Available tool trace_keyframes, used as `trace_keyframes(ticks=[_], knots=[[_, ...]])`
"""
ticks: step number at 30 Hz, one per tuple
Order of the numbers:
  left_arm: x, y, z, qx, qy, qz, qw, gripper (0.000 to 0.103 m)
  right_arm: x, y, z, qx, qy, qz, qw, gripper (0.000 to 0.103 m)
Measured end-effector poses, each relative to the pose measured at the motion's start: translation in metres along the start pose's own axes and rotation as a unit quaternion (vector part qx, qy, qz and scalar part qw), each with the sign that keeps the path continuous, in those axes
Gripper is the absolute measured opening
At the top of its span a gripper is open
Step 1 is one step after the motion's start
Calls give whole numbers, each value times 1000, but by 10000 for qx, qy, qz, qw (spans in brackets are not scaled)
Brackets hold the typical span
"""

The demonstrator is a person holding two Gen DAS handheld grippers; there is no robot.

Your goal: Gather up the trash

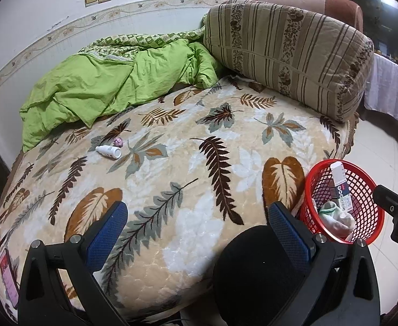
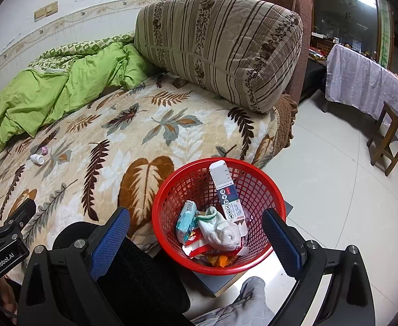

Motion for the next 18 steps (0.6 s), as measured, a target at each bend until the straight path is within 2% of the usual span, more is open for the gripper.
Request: trace_keyframes(ticks=[18], knots=[[-3,-9,0,16,-13,-170,9999,103,-3,0,2,-47,-76,-62,9999,98]])
Point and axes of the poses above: each gripper's, at about its wrist camera, not at the fingertips, and x roughly the way its jaws point, y to its left, z to its top, the point moved 8 cm from there along x, roughly the way its jaws point, and after that the axes turned 10 degrees about -x, right-handed, at the moved point
